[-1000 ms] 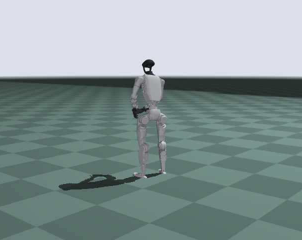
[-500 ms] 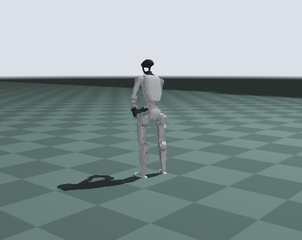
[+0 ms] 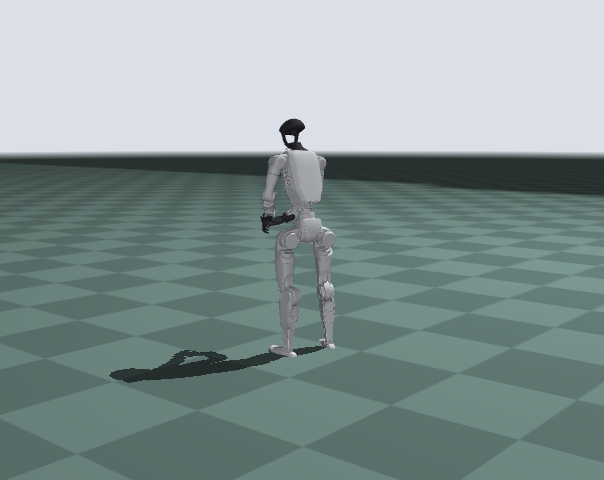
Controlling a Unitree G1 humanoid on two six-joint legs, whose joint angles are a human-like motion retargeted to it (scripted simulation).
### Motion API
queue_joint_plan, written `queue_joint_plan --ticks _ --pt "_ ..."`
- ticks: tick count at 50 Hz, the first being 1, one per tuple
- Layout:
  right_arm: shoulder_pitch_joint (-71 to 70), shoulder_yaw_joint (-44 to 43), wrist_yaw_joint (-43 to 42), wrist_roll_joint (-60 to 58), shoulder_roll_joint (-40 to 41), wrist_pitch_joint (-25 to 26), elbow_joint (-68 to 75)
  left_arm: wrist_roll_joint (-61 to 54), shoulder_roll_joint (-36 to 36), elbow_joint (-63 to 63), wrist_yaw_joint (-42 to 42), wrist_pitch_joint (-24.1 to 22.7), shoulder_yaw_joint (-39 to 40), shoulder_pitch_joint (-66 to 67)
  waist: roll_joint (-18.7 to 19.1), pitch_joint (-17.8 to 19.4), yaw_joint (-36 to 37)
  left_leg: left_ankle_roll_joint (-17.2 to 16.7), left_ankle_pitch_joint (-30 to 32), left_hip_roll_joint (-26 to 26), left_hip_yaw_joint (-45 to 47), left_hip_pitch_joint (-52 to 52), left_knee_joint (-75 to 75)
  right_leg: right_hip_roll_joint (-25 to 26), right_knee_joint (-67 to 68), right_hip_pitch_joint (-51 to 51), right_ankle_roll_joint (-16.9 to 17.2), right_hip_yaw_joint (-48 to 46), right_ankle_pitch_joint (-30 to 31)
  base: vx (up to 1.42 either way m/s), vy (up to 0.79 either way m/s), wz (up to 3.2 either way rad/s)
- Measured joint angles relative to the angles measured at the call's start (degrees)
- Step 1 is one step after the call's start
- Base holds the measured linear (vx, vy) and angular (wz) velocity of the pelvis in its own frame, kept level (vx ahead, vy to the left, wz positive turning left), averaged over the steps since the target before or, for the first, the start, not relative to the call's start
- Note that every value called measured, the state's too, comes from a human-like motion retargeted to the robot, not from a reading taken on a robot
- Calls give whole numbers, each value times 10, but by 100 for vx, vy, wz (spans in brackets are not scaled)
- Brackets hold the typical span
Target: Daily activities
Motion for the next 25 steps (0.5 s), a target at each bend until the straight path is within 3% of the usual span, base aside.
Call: queue_joint_plan --ticks 13,25 --pt "42 19 -1 11 -13 18 -36 -12 11 -7 -13 6 -8 5 -15 -9 2 4 -3 -3 -6 1 0 -4 9 -2 2 -5 -8 0 0 0" --pt "21 25 51 -81 -20 28 -21 -30 20 -15 -83 20 -16 0 -25 -9 7 5 -5 -4 -2 4 0 -7 15 -2 0 -4 -13 0 0 0"
